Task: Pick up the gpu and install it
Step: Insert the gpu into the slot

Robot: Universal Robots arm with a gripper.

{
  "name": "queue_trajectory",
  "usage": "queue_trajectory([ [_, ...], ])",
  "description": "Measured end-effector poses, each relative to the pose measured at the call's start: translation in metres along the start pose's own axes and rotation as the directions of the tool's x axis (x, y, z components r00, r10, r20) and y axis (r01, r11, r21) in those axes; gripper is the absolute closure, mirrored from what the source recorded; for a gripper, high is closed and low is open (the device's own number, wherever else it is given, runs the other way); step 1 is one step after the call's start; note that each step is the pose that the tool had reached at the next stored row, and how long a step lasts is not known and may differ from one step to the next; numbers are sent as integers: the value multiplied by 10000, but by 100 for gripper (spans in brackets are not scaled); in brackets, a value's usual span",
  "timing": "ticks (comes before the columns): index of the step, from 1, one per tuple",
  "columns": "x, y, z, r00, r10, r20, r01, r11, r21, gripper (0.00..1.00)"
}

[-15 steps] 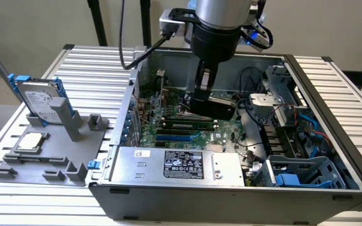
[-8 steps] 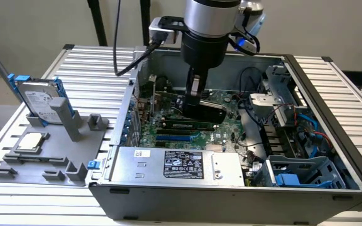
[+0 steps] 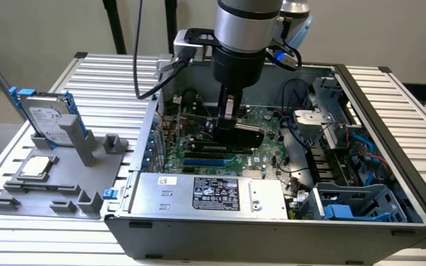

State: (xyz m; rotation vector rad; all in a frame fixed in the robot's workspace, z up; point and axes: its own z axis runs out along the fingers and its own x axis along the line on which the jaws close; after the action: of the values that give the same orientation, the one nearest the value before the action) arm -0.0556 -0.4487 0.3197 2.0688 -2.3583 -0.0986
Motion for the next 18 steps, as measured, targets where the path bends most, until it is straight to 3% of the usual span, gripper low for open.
queue_trajectory([
  [5, 24, 122, 83, 10000, -51, 2, 51, 10000, 30, 74],
  [18, 122, 309, 199, 9999, -126, 42, 124, 9992, 367, 74],
])
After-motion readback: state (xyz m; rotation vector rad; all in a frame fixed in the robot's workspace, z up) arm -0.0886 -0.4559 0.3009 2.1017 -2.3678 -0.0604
